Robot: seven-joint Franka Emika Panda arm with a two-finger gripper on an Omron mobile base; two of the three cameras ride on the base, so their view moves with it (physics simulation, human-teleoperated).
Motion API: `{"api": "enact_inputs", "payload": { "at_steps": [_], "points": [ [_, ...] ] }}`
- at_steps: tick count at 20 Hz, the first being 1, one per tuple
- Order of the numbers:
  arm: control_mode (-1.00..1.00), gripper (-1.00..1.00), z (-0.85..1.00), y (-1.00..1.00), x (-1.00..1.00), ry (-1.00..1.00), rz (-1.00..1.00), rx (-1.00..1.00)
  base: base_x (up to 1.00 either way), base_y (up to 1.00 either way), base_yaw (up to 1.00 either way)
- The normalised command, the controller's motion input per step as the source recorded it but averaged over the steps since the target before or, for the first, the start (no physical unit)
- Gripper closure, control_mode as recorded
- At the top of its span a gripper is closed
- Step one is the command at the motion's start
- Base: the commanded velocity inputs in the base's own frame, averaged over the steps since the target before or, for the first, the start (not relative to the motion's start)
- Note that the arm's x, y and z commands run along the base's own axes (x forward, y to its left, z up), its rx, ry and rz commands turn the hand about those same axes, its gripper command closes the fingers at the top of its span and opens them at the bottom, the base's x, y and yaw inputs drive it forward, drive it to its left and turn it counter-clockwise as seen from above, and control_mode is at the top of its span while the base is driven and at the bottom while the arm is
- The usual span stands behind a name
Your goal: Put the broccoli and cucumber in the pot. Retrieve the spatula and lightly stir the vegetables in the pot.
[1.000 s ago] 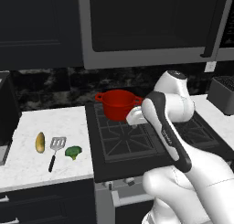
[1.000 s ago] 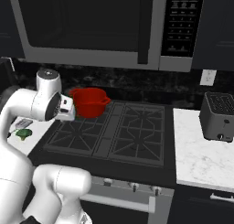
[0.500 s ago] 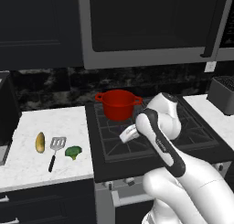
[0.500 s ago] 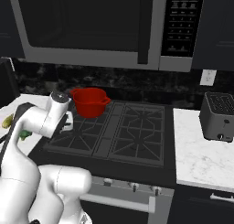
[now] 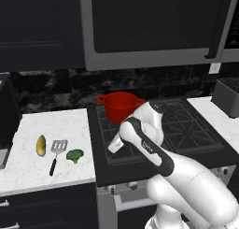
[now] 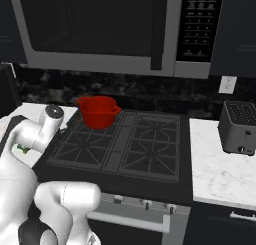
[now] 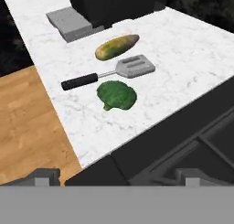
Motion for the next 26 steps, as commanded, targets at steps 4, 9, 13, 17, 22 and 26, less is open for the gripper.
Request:
{"api": "enact_inputs", "payload": {
  "at_steps": [4,9,13,17,22,26],
  "points": [
    [-1.0,-1.0,-0.21,0.23,0.43,-0.1,0.68,0.01,0.0,0.0,0.0],
    [-1.0,-1.0,-0.12,0.47,0.03,0.01,0.45,-0.02,0.0,0.0,0.0],
    [-1.0,-1.0,-0.03,0.58,0.18,-0.03,0.32,-0.09,0.0,0.0,0.0],
    [-1.0,-1.0,-0.21,0.63,0.26,-0.12,0.21,-0.12,0.0,0.0,0.0],
    [-1.0,-1.0,-0.44,0.28,0.24,-0.17,0.1,-0.09,0.0,0.0,0.0],
    [-1.0,-1.0,-0.4,0.01,0.22,-0.22,0.07,-0.08,0.0,0.0,0.0]
  ]
}}
